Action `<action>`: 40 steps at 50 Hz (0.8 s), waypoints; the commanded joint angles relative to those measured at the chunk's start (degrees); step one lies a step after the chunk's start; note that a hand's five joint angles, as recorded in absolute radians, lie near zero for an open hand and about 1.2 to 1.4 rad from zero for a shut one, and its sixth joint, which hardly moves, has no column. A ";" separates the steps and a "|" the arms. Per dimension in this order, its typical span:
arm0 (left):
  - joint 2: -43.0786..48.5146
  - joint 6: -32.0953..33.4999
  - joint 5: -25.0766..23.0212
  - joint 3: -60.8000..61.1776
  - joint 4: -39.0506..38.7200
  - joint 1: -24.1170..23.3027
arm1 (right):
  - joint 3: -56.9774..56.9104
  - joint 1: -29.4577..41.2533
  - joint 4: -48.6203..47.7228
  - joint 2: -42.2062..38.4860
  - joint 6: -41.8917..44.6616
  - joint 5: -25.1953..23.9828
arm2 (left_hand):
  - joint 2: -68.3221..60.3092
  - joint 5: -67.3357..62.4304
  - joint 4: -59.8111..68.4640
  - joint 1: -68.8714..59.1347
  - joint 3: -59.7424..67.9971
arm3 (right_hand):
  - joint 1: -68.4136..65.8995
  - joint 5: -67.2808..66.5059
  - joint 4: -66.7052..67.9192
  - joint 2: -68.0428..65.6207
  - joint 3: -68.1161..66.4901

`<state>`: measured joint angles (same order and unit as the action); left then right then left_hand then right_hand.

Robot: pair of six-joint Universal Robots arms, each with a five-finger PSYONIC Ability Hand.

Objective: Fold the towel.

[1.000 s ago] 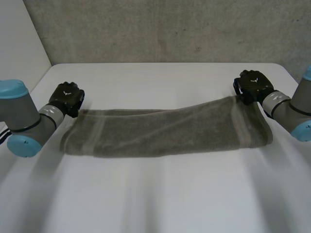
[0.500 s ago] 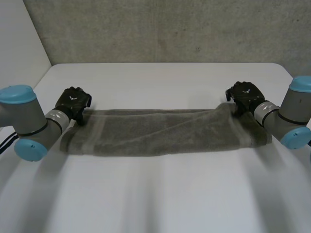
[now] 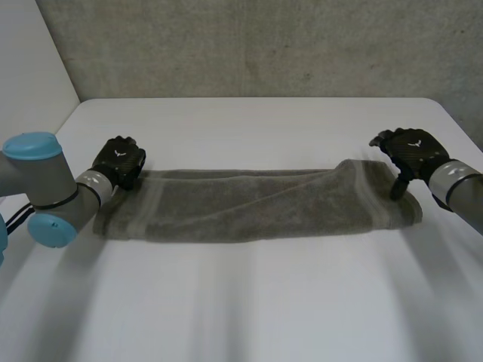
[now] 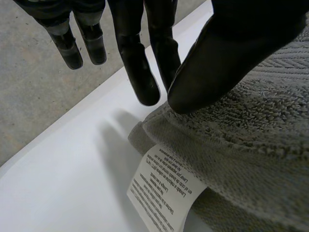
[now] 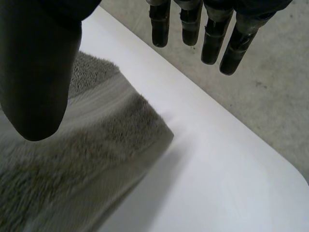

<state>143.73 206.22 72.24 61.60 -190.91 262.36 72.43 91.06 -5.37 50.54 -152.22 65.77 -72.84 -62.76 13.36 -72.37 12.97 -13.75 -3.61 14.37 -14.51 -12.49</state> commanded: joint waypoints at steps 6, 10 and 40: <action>-0.29 -0.03 -0.08 -3.50 1.59 0.17 | 6.84 -3.34 0.19 4.13 0.17 -3.10 | -7.16 -7.24 -3.36 -7.63 -2.97 | 3.75 3.61 -4.37 4.51 2.49; 0.23 -0.03 0.01 -4.74 1.59 0.17 | 8.16 -3.34 0.27 5.45 -0.01 -2.93 | -7.16 -7.24 -3.36 -7.63 -2.97 | 3.75 3.61 -4.37 4.51 2.49; -19.09 -0.90 0.54 23.55 2.29 1.05 | 24.43 -6.07 -2.52 12.05 3.06 -4.95 | 29.66 29.58 -3.36 29.19 -2.97 | 2.34 2.20 -4.37 3.10 2.49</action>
<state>127.34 205.88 72.76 81.60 -189.03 262.93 96.20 85.46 -3.60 64.52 -150.68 61.21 -45.29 -33.48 13.36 -44.58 12.97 -13.49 -3.61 14.37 -14.50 -12.49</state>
